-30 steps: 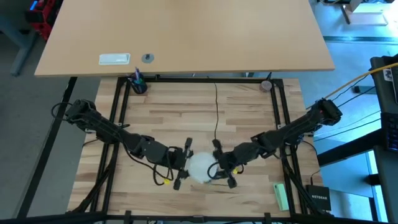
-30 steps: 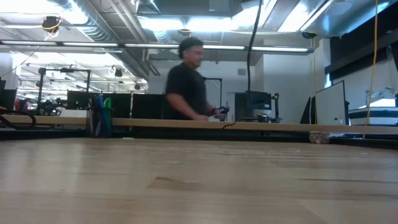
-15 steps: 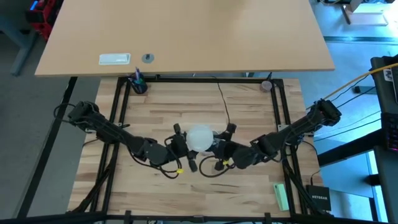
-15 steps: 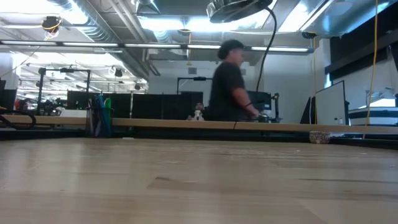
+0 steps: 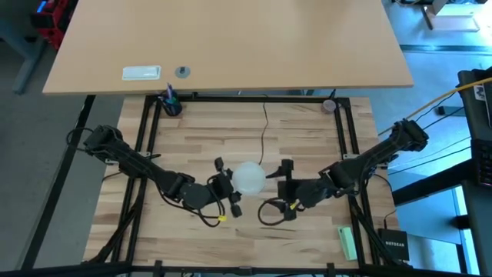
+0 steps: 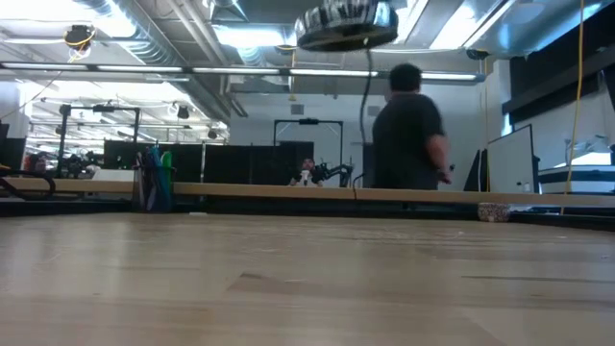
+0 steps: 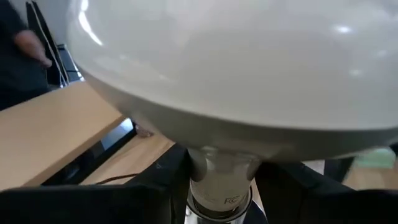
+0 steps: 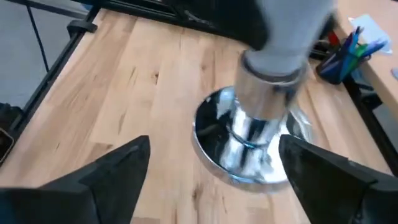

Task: Screw lightbulb
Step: Remove the lightbulb from the lamp

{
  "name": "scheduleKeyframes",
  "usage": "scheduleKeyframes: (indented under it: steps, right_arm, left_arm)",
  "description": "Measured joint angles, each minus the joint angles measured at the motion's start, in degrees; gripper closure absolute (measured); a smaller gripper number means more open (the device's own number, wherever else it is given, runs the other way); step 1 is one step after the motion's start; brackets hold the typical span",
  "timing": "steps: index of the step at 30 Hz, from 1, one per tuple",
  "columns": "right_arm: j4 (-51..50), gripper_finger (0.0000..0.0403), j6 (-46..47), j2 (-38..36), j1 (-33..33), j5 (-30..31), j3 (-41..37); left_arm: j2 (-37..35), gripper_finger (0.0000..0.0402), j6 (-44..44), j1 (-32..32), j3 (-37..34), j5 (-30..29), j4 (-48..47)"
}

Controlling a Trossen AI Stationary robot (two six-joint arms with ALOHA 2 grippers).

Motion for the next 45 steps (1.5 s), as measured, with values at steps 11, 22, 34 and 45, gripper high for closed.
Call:
scheduleKeyframes:
  steps: [11,22,34,45]
  right_arm:
    - [27.9,0.0037,1.2,-0.1,-0.7,2.5,-20.4]
    - [44.3,0.0036,3.2,0.5,-1.8,3.7,-30.6]
    - [45.0,0.0036,2.9,2.5,-1.8,4.7,-30.7]
    - [45.1,0.0036,2.7,2.5,-1.8,4.6,-30.7]
  left_arm:
    - [0.0,0.0268,-11.5,2.3,0.0,4.7,-12.9]
    - [3.8,0.0268,-30.3,2.8,-9.7,5.5,-10.5]
    - [10.2,0.0235,-30.5,3.0,-11.5,6.7,-3.7]
    - [8.0,0.0185,-32.1,3.2,-11.5,17.5,-11.5]
